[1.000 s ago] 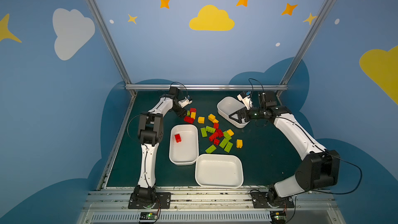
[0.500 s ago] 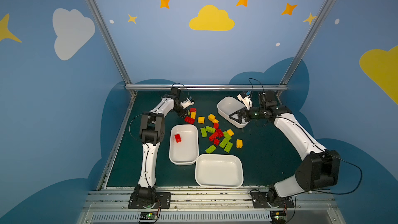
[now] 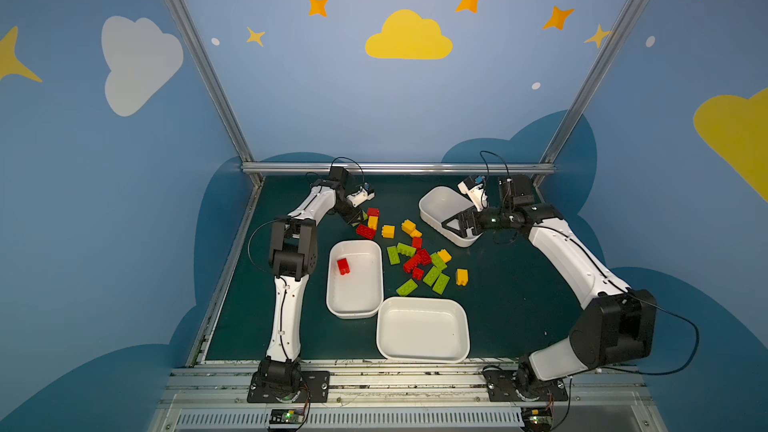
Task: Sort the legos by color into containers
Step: 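Reach the left gripper back to the pile and grasp a lime-green brick, then carry the lime-green brick with the left gripper into the tub nearest the robot and release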
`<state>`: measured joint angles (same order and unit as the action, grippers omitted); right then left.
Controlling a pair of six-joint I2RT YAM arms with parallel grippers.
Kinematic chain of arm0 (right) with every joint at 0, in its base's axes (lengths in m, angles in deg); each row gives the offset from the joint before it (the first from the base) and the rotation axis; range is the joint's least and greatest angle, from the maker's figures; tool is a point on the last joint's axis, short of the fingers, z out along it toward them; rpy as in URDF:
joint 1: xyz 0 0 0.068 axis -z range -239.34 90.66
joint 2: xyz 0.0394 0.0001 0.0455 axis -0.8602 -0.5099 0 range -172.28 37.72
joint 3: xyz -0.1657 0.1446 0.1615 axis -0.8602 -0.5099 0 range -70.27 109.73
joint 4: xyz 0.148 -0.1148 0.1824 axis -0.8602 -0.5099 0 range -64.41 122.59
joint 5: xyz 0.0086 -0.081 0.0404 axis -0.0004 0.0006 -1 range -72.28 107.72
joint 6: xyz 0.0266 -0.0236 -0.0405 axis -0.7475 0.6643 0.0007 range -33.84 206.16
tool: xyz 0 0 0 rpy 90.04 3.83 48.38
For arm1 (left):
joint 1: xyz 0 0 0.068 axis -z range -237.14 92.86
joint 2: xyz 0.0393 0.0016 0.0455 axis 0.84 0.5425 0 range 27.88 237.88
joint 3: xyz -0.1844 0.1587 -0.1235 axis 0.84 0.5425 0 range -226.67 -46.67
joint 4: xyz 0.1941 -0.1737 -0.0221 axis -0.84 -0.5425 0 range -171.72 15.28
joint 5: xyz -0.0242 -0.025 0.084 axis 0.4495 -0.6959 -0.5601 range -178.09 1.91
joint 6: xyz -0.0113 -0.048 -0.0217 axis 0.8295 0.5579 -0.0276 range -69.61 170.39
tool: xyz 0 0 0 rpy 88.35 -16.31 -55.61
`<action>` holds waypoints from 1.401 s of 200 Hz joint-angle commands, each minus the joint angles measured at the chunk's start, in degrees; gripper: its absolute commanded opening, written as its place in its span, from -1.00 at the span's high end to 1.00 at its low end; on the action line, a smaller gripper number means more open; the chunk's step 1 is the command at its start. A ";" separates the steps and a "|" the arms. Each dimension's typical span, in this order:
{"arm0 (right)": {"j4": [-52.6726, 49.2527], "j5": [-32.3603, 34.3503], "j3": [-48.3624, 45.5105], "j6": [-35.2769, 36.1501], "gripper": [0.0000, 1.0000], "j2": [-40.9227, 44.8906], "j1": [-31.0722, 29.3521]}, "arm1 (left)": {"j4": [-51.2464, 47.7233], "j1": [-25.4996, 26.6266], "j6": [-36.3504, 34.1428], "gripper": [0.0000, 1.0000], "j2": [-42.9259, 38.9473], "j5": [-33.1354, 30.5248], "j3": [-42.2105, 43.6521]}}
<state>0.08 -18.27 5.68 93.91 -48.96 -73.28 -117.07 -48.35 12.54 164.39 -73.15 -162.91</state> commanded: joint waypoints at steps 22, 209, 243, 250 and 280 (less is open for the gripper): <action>2.35 -1.00 -0.85 -0.99 -0.91 0.50 0.40 | -6.35 0.78 8.25 0.47 -11.71 6.34 2.87; 1.79 -2.20 -5.25 0.03 -0.91 2.11 0.77 | 4.01 34.29 50.20 0.45 -56.98 -2.05 54.62; 1.13 -3.30 -5.54 0.74 -0.91 2.47 0.75 | 6.39 42.87 54.34 0.42 -55.72 -8.25 57.67; 0.86 -3.25 -5.75 0.85 -0.91 2.47 0.80 | 6.31 43.73 54.97 0.42 -55.56 -9.58 58.51; 1.05 -3.56 -6.82 0.81 -0.91 2.83 0.71 | 8.14 46.38 54.81 0.41 -55.13 -11.02 61.42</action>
<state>1.85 -20.56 0.01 93.93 -48.11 -72.67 -110.93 -3.21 65.61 108.65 -80.59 -103.09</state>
